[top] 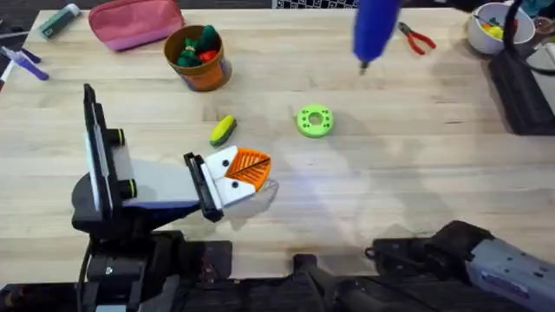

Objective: Pick up the gripper from the table and insert it into the empty holder that is missing its gripper. Then pick up a screw, insert it into the mounting hole, and use the screwdriver to tighten it. Finally, clean up the table by picking up the vegetable and placing it into the bucket.

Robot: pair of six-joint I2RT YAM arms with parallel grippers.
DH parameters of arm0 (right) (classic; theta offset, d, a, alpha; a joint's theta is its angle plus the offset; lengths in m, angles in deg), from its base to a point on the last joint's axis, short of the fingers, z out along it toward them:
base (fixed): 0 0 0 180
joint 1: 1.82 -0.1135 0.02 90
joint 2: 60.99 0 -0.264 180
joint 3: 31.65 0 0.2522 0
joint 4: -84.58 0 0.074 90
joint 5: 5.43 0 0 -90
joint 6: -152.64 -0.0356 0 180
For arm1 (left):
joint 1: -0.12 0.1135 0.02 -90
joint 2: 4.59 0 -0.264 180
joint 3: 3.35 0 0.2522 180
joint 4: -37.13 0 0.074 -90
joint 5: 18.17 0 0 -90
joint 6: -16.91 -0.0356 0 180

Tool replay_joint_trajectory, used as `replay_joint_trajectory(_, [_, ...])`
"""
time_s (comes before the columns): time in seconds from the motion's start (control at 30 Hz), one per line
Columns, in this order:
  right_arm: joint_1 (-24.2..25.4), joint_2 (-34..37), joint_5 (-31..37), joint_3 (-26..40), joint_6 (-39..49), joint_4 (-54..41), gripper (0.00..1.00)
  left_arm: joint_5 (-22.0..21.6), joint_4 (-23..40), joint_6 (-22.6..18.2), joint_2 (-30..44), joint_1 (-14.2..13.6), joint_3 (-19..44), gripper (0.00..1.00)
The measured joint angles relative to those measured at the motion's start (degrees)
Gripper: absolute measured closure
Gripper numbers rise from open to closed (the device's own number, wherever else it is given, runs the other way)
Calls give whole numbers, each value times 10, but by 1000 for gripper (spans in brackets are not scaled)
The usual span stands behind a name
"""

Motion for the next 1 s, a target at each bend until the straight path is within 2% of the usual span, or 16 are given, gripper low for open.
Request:
replay_joint_trajectory(0.23, [-71,-2,-102,2,-19,57,976,0,0,0,0,0,0,983])
replay_joint_trajectory(0.4, [-98,5,-148,-13,-30,166,976,0,0,0,0,0,0,983])
replay_joint_trajectory(0.53, [-105,2,-176,-76,-56,287,976,0,0,0,0,0,0,983])
replay_joint_trajectory(0.77, [-105,6,-216,-244,-125,546,976,0,0,0,0,0,0,983])
replay_joint_trajectory(0.87, [-105,19,-256,-281,-145,616,976,0,0,0,0,0,0,983])
replay_joint_trajectory(1.0, [-105,54,-330,-287,-161,683,976,0,0,0,0,0,0,983])
